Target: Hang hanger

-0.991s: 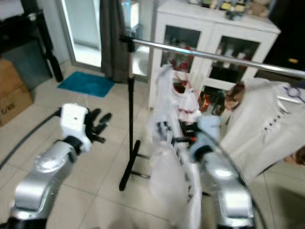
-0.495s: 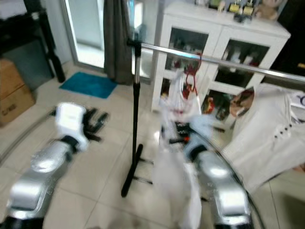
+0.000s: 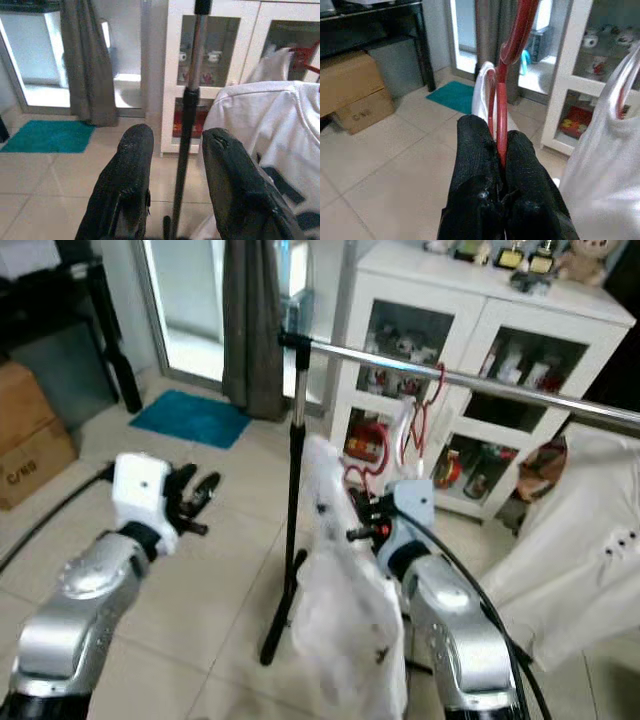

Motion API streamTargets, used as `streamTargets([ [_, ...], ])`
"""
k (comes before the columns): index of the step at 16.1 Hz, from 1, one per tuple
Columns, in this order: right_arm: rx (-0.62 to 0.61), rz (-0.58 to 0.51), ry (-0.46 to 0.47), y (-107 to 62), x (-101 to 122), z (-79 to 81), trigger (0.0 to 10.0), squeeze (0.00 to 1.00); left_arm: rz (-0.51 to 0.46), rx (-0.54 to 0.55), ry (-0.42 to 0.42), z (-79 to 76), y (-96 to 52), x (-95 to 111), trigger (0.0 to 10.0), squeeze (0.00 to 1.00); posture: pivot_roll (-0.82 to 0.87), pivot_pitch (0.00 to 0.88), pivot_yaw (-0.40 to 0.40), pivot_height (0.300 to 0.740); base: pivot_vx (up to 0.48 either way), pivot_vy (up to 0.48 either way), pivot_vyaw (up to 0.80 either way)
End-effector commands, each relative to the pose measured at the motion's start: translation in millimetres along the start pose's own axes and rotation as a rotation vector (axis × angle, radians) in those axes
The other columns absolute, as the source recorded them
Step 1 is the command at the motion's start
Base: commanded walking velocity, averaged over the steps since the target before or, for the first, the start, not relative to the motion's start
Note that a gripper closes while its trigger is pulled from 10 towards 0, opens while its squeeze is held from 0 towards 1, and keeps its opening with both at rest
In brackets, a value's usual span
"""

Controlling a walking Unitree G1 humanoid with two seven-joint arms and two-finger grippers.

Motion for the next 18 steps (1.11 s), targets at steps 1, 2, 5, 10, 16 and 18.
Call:
streamTargets([
  [1,-0.035,-0.037,-0.03,-3.0,9.0,-10.6,10.0,0.0,-0.014,-0.036,-0.002,-10.0,3.8,4.1,10.0,0.0,-0.05,0.0,-0.07,0.71,0.33,0.0,0.0],
  [2,-0.036,-0.038,-0.032,-3.0,9.2,-11.0,10.0,0.0,-0.014,-0.036,-0.002,-10.2,3.9,4.1,10.0,0.0,-0.05,0.0,-0.07,0.71,0.33,0.0,0.0],
  [5,-0.039,-0.04,-0.033,-2.9,8.9,-11.6,10.0,0.0,-0.014,-0.038,-0.001,-10.7,3.8,3.9,10.0,0.0,-0.05,0.0,-0.07,0.71,0.333,0.0,0.0],
  [10,-0.05,-0.029,0.011,-2.3,7.5,-13.9,10.0,0.0,-0.014,-0.043,0.002,-11.2,4.1,4.3,10.0,0.0,-0.05,0.0,-0.07,0.71,0.331,0.0,-0.32],
  [16,-0.058,-0.042,-0.002,-1.6,9.1,-14.5,10.0,0.0,-0.015,-0.049,0.004,-11.2,5.0,4.7,10.0,0.0,-0.05,0.0,-0.065,0.71,0.329,0.0,-0.4],
  [18,-0.056,-0.045,-0.004,-1.3,9.7,-14.6,10.0,0.0,-0.016,-0.051,0.008,-11.8,5.3,5.0,10.0,0.0,-0.05,0.0,-0.067,0.71,0.33,0.0,0.0],
])
Point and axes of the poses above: a point about 5 cm out from each wrist's last joint towards the gripper, its own y axis pointing out of the wrist towards the gripper, its own x axis along the axis of the wrist's last joint, z = x × y, the point moved 2 cm from there along y, pointing out of the wrist towards the gripper, and after that the axes turned 1 degree about y, right-handed, at the moved point
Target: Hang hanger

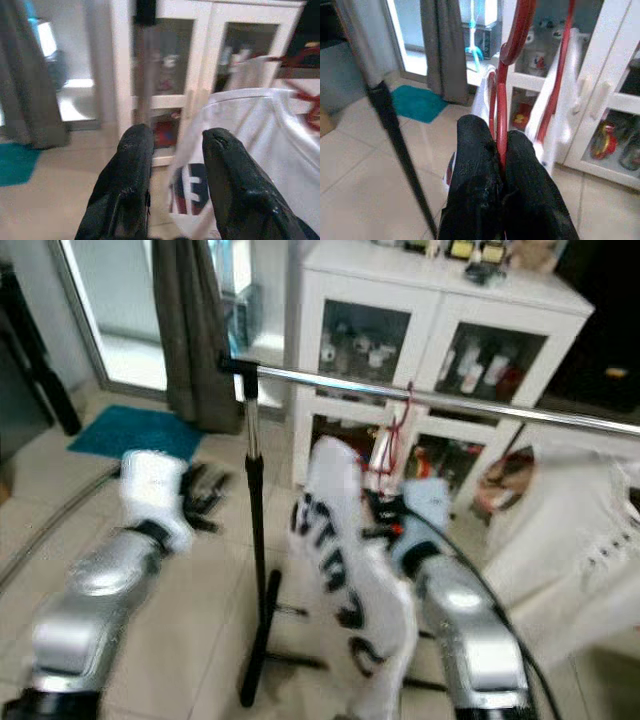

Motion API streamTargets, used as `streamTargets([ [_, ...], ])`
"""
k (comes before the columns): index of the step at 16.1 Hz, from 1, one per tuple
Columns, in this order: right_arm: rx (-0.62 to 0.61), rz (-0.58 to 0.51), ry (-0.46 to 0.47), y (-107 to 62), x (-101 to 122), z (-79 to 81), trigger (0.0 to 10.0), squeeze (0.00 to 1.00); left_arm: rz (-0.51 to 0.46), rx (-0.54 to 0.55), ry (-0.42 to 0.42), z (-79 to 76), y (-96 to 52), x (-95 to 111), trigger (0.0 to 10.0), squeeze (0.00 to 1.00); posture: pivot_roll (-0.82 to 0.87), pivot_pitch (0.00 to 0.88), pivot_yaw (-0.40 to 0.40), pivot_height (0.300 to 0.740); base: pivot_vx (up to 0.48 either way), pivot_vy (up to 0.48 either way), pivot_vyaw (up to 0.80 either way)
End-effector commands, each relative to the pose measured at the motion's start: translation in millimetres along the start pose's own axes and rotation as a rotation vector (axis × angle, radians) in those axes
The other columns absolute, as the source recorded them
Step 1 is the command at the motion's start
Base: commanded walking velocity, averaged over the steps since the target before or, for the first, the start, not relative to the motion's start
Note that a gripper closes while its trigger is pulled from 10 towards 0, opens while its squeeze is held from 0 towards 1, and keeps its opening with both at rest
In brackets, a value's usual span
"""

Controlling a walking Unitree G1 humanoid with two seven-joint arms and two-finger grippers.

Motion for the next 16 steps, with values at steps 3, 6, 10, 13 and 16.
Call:
streamTargets([
  [3,0.015,-0.056,-0.012,2.5,12.9,4.8,10.0,0.0,-0.005,0.021,0.015,8.1,-2.7,1.9,10.0,0.0,-0.05,0.0,-0.068,0.71,0.33,0.0,0.0],
  [6,0.013,-0.056,-0.012,2.4,13.2,4.2,10.0,0.0,-0.005,0.019,0.018,7.5,-2.7,1.7,10.0,0.0,-0.05,0.0,-0.069,0.71,0.326,0.0,0.0],
  [10,0.014,-0.05,-0.018,0.7,12.1,2.9,10.0,0.0,0.002,0.021,0.014,4.3,-4.6,-2.4,10.0,0.0,-0.05,0.0,-0.074,0.71,0.072,0.0,0.0],
  [13,0.023,-0.062,-0.022,4.0,14.9,4.7,10.0,0.0,0.006,0.001,0.042,3.6,-3.5,-2.4,10.0,0.0,-0.05,0.0,-0.072,0.71,0.0,0.0,0.0],
  [16,0.041,-0.085,-0.042,8.1,21.9,7.7,10.0,0.0,0.02,-0.056,0.082,-2.9,-5.2,-5.1,10.0,0.0,-0.05,0.0,-0.07,0.71,0.0,0.0,0.0],
])
Point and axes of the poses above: a point about 5 cm out from each wrist's last joint towards the gripper, its own y axis pointing out of the wrist towards the gripper, its own x axis along the axis of the wrist's last joint, z = x × y, the point moved 2 cm from there along y, pointing out of the wrist towards the gripper, and after that the axes turned 1 degree about y, right-handed, at the moved point
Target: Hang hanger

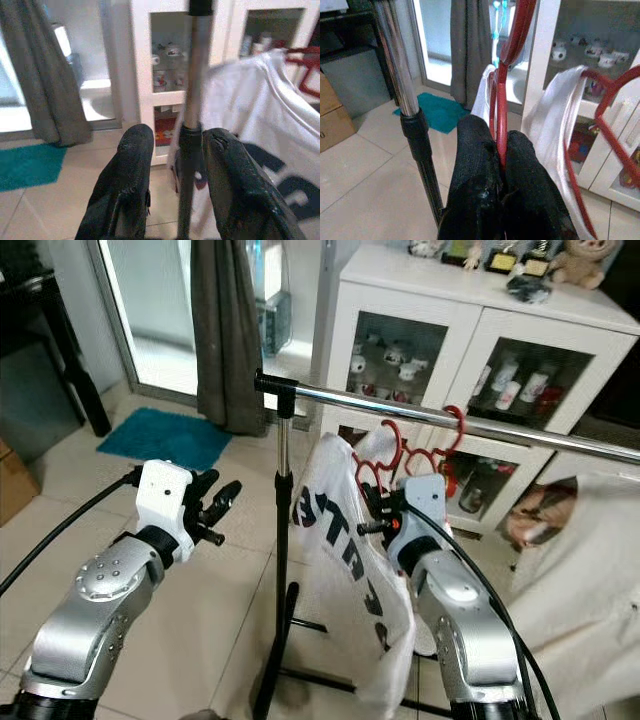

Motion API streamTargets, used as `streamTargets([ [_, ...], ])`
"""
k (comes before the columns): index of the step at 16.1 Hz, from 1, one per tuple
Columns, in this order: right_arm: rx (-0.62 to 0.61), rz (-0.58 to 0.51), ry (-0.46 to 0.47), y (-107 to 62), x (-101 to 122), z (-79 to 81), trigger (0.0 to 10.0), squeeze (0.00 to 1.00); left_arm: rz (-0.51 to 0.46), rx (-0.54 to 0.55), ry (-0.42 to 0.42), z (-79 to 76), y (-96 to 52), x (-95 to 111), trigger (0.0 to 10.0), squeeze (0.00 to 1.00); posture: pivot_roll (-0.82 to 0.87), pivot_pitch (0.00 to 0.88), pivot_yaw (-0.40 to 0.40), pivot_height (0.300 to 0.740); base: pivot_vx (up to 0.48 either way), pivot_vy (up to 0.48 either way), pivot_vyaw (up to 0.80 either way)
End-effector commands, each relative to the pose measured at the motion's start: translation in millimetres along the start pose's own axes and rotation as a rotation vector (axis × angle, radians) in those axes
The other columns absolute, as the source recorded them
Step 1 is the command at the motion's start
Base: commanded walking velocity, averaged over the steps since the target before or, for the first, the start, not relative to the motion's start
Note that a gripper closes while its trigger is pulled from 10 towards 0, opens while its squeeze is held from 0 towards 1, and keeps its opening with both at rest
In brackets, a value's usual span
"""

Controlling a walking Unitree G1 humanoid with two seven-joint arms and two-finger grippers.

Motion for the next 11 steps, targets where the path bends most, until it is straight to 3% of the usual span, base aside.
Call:
streamTargets([
  [1,0.001,-0.056,-0.029,3.2,13.4,-1.6,10.0,0.0,-0.01,-0.051,0.023,-8.9,0.7,2.3,10.0,0.0,-0.05,0.0,-0.07,0.71,0.0,0.0,0.0],
  [3,0.004,-0.077,-0.033,6.2,18.9,-0.6,10.0,0.0,-0.011,-0.113,0.037,-15.5,-0.3,2.7,10.0,0.0,-0.04,0.0,-0.069,0.71,0.0,0.0,0.0],
  [5,0.01,-0.097,-0.035,11.6,27.1,1.6,10.0,0.0,-0.019,-0.243,0.061,-26.6,-5.5,3.9,10.0,0.0,-0.04,0.0,-0.066,0.71,0.0,0.0,0.0],
  [11,-0.042,0.006,-0.039,57.7,37.7,3.0,10.0,0.0,-0.033,-0.408,0.085,-39.8,-13.9,9.4,10.0,0.0,-0.03,0.0,-0.055,0.71,0.0,0.0,0.0],
])
Point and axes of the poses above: a point about 5 cm out from each wrist's last joint towards the gripper, its own y axis pointing out of the wrist towards the gripper, its own x axis along the axis of the wrist's last joint, z = x × y, the point moved 2 cm from there along y, pointing out of the wrist towards the gripper, and after that the axes turned 1 degree about y, right-handed, at the moved point
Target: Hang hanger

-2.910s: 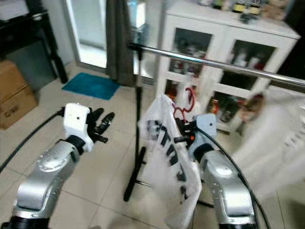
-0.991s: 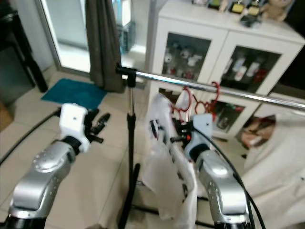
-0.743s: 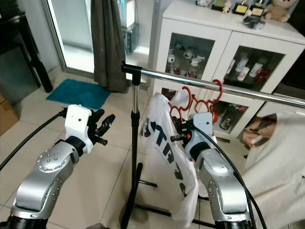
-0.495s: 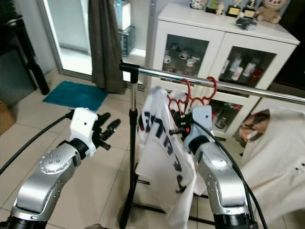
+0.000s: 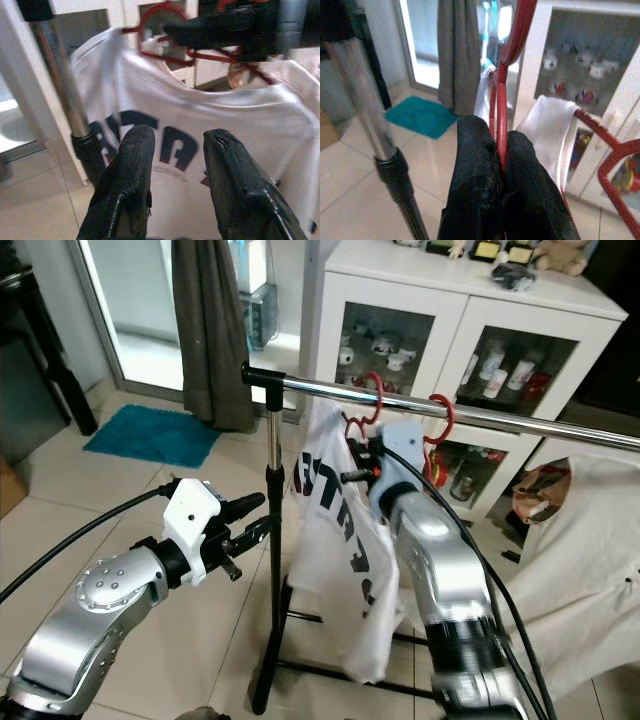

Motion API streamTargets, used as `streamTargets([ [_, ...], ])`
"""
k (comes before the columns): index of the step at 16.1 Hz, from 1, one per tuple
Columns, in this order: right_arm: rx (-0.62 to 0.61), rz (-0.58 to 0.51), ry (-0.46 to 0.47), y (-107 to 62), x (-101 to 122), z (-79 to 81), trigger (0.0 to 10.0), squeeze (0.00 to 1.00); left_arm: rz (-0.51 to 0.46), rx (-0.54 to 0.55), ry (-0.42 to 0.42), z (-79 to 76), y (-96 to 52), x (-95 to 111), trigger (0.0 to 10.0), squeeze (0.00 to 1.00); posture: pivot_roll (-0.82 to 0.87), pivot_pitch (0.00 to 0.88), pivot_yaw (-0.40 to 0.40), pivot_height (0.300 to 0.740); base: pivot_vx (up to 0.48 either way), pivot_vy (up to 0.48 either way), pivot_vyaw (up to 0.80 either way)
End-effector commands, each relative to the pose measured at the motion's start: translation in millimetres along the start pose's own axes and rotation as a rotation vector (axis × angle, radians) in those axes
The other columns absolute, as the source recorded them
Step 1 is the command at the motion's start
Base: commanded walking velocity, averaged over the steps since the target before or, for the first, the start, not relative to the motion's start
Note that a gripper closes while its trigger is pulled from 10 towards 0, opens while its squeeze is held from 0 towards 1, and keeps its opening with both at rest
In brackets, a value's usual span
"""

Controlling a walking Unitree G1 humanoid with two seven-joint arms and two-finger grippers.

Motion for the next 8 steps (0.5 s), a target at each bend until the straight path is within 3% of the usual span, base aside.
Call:
streamTargets([
  [1,-0.046,0.025,0.003,6.6,4.9,-5.4,10.0,0.0,-0.011,-0.031,0.004,-5.2,0.1,3.5,10.0,0.0,-0.02,0.0,-0.061,0.71,0.0,0.0,0.0],
  [4,-0.107,0.112,0.025,6.4,-7.3,-15.7,10.0,0.0,-0.001,-0.028,0.008,-5.0,-2.5,2.6,10.0,0.0,-0.01,0.0,-0.074,0.71,0.0,0.0,0.0],
  [7,-0.088,0.138,0.045,5.3,-13.6,-14.6,10.0,0.0,0.006,-0.027,0.003,-5.5,-4.2,0.8,10.0,0.0,-0.01,0.0,-0.07,0.71,0.0,0.0,0.0],
  [8,-0.071,0.128,0.046,4.7,-12.8,-12.3,10.0,0.07,0.008,-0.032,0.001,-6.1,-3.9,0.2,10.0,0.0,-0.02,0.0,-0.064,0.71,0.0,0.0,0.0],
])
Point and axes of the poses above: a point about 5 cm out from each wrist's last joint towards the gripper, its own y axis pointing out of the wrist towards the gripper, its own x axis along the axis of the wrist's last joint, z = x × y, the point moved 2 cm from there along y, pointing out of the wrist towards the gripper, and after that the axes turned 1 degree about y, right-handed, at the moved point
